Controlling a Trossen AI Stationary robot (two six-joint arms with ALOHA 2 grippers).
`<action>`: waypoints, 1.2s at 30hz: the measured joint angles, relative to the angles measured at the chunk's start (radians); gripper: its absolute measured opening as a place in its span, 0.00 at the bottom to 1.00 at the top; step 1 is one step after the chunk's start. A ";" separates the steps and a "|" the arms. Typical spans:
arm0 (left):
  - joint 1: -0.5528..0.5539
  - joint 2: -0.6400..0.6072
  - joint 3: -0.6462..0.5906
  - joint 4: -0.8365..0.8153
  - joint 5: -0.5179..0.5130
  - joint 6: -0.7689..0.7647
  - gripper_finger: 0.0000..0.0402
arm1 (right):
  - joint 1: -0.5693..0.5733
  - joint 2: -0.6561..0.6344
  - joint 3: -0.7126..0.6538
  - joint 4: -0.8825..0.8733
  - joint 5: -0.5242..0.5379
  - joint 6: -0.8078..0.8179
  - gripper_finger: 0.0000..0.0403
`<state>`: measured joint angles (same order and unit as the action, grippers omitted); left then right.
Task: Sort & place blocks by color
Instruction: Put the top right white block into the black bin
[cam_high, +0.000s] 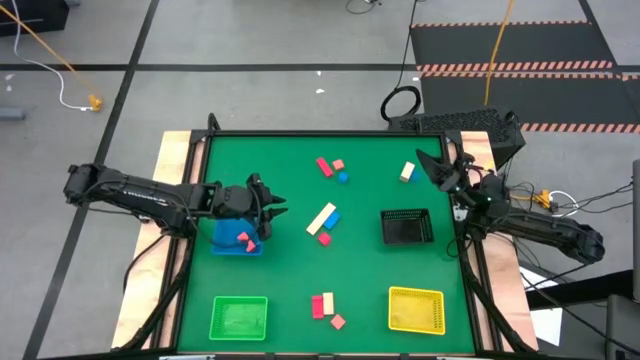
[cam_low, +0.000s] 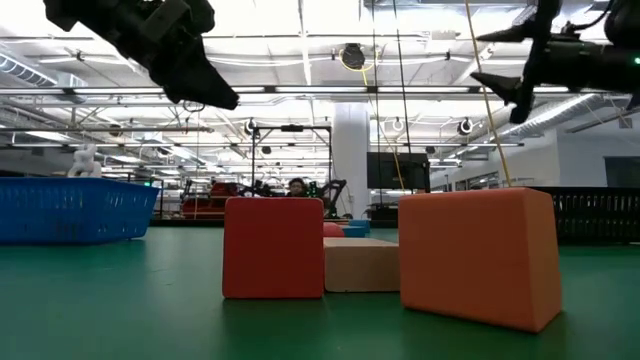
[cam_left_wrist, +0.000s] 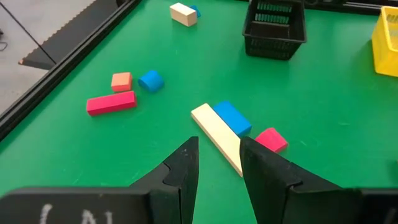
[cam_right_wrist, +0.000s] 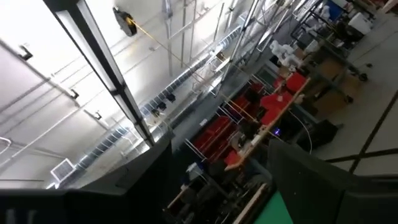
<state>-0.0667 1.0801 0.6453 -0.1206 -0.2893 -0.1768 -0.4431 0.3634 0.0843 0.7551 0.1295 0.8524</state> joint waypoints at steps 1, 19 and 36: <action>0.004 0.000 0.000 0.000 0.000 -0.001 0.29 | 0.000 0.020 0.014 0.007 0.000 -0.001 0.64; 0.014 0.000 0.000 0.020 0.000 -0.011 0.29 | 0.000 0.393 0.255 0.013 -0.055 -0.088 0.64; 0.013 0.000 0.001 0.018 0.000 -0.011 0.29 | -0.027 0.424 0.265 -0.071 0.312 -0.165 0.65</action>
<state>-0.0532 1.0801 0.6460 -0.1024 -0.2893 -0.1875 -0.4699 0.7876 0.3489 0.6846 0.4416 0.6876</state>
